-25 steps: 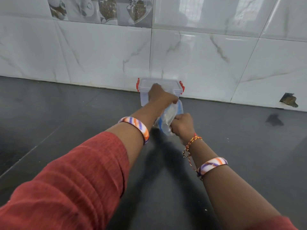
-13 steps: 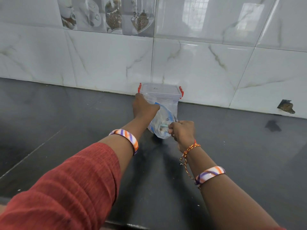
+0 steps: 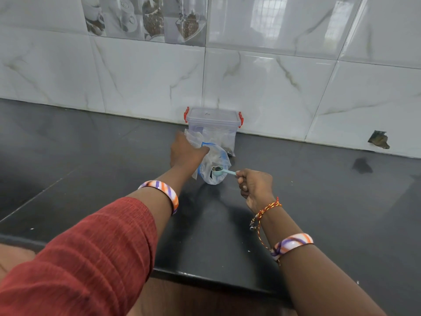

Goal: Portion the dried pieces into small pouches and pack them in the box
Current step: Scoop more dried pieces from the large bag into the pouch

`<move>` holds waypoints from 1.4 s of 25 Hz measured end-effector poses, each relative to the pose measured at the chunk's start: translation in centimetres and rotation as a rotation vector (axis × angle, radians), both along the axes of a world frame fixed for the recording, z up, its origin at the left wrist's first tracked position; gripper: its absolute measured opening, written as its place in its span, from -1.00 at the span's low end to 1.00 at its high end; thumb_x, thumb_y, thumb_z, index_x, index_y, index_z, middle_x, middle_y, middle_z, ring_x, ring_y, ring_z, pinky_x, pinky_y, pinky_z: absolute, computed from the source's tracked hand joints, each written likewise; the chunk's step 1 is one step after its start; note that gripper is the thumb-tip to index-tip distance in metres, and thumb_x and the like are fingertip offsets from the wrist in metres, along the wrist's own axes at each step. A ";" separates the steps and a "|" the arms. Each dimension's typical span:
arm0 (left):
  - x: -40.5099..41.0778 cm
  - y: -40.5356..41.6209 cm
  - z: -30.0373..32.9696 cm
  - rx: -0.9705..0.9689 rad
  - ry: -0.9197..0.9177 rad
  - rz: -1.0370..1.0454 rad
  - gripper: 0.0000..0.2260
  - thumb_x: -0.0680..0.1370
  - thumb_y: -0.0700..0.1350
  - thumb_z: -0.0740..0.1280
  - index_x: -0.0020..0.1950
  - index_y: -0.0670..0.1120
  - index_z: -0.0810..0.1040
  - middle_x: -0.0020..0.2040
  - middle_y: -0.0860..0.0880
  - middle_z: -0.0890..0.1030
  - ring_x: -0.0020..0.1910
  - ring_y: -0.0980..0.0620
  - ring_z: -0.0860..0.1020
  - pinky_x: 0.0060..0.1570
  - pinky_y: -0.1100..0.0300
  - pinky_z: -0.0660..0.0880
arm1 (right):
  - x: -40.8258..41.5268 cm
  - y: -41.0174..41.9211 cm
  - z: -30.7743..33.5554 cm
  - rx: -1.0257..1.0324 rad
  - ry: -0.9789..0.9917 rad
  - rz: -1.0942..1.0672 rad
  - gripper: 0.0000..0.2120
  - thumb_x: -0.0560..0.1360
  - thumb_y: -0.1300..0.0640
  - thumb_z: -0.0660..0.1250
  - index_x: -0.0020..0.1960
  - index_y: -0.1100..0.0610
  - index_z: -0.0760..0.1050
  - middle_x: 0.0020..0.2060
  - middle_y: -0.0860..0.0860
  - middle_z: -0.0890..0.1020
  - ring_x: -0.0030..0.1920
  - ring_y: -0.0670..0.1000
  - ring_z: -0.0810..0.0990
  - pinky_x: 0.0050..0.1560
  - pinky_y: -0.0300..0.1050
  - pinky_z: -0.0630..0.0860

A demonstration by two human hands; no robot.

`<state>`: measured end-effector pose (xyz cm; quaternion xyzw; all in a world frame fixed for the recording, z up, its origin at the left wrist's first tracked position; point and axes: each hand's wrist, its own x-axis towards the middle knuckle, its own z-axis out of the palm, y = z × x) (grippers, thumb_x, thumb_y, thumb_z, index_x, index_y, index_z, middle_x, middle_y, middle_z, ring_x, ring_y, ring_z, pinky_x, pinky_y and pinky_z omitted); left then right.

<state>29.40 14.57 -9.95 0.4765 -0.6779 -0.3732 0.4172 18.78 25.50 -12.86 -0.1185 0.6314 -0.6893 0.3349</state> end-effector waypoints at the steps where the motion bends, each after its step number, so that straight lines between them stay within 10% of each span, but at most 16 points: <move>1: 0.1 0.4 -0.3 -0.010 0.004 -0.019 -0.47 0.36 -0.06 0.49 0.22 -0.17 0.36 0.17 -0.12 0.53 0.11 -0.12 0.54 0.00 0.11 0.47 | -0.2 0.5 -0.1 0.000 0.005 -0.006 -0.78 0.46 0.35 0.25 -0.36 0.25 0.47 -0.74 -0.06 0.38 -0.75 -0.17 0.23 -0.73 -0.37 0.11; 11: 1.6 2.3 -1.8 -0.289 -0.197 0.020 -0.45 0.34 0.10 0.48 0.19 -0.13 0.39 0.15 -0.12 0.51 0.18 -0.12 0.46 0.13 -0.04 0.46 | 0.8 2.3 5.7 -0.274 0.250 0.091 -0.71 0.42 0.34 0.30 -0.45 0.21 0.40 -0.67 -0.02 0.40 -0.71 -0.14 0.23 -0.65 -0.38 0.14; 17: 2.2 2.1 -0.7 -0.243 -0.140 0.000 -0.44 0.24 0.17 0.43 0.10 -0.13 0.50 0.07 -0.13 0.57 0.14 -0.14 0.51 0.09 -0.07 0.50 | 4.5 1.6 6.9 0.110 1.692 0.224 -0.83 0.49 0.21 0.20 -0.16 0.24 0.55 -0.27 0.16 0.64 -0.23 0.18 0.56 -0.35 -0.11 0.31; 23: 2.6 1.0 -0.4 -0.204 -0.125 0.035 -0.50 0.33 0.06 0.45 0.17 -0.15 0.46 0.13 -0.15 0.54 0.16 -0.13 0.49 0.10 -0.05 0.48 | 5.1 1.3 6.3 0.059 2.199 0.062 -0.78 0.17 0.28 0.55 -0.35 0.21 0.50 -0.63 0.07 0.48 -0.66 0.10 0.42 -0.36 -0.38 -0.19; 28: 1.8 0.8 -0.8 -0.184 -0.119 0.027 -0.46 0.29 0.07 0.52 0.14 -0.14 0.46 0.11 -0.12 0.54 0.19 -0.09 0.47 0.06 0.08 0.46 | 3.7 0.6 5.7 -0.132 1.211 0.051 -0.83 0.43 0.24 0.29 -0.32 0.23 0.55 -0.48 0.05 0.61 -0.40 0.03 0.56 -0.35 -0.16 0.41; 35: -0.3 0.5 -2.0 0.006 -0.031 0.033 -0.38 0.30 -0.01 0.53 0.23 -0.20 0.38 0.20 -0.16 0.49 0.18 -0.12 0.51 -0.02 0.12 0.46 | -0.4 1.4 2.4 -0.174 0.314 -0.128 -0.75 0.38 0.32 0.31 -0.47 0.22 0.43 -0.71 -0.04 0.40 -0.68 -0.12 0.24 -0.62 -0.34 0.17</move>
